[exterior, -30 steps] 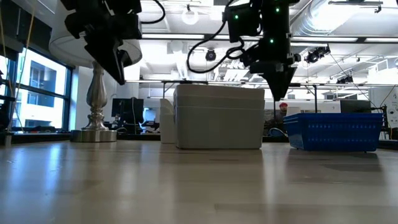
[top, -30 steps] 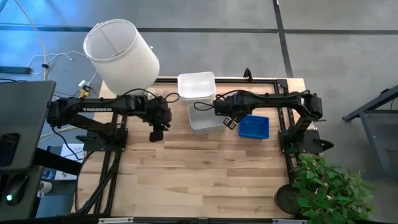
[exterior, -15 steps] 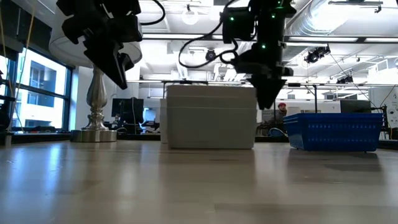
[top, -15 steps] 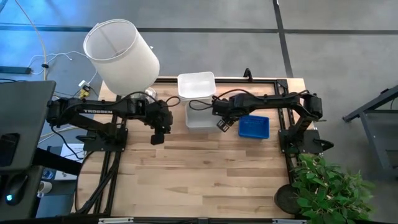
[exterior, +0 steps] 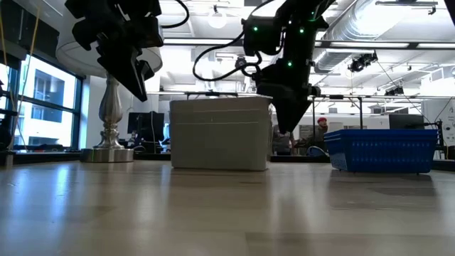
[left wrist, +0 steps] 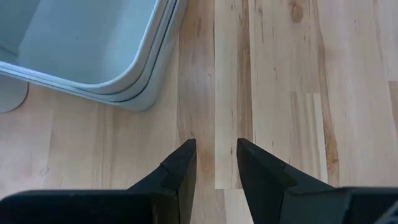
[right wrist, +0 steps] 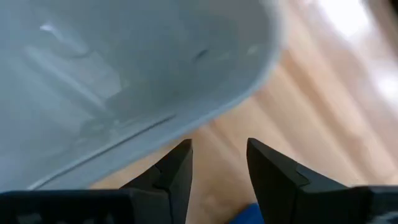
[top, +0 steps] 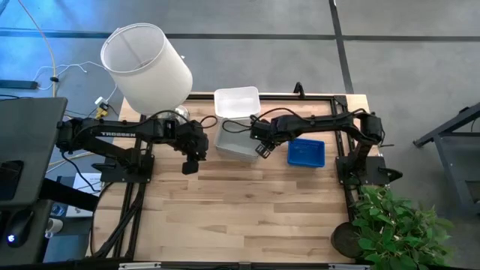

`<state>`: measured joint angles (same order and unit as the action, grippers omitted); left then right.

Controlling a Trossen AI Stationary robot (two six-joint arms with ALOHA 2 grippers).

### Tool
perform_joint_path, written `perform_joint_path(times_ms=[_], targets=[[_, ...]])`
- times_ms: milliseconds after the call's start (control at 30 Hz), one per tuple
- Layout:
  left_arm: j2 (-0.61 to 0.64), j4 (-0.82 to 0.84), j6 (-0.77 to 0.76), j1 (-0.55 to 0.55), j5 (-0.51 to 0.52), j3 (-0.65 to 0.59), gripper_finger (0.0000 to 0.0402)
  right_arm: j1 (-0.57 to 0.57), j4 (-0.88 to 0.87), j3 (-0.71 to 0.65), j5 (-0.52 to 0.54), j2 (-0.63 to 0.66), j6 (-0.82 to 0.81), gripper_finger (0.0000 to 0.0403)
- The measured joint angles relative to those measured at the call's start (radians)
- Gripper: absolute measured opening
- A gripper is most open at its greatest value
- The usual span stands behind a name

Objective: Stack baskets by color
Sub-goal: Adjust the gray bin, then return to Home Position

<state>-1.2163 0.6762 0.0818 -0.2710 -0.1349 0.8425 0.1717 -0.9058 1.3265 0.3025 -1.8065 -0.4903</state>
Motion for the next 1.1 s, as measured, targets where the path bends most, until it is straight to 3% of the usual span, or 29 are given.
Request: perform_joint_path(times_ms=[667,1100], targets=[[0.000,-0.044,0.026,0.000,0.000,0.000,0.0101,0.104,0.222,0.013,0.032,0.000,0.128,0.0138],[0.005,-0.046,0.024,0.000,-0.011,0.000,0.0101,0.095,0.135,0.013,0.020,0.079,0.249,0.0138]])
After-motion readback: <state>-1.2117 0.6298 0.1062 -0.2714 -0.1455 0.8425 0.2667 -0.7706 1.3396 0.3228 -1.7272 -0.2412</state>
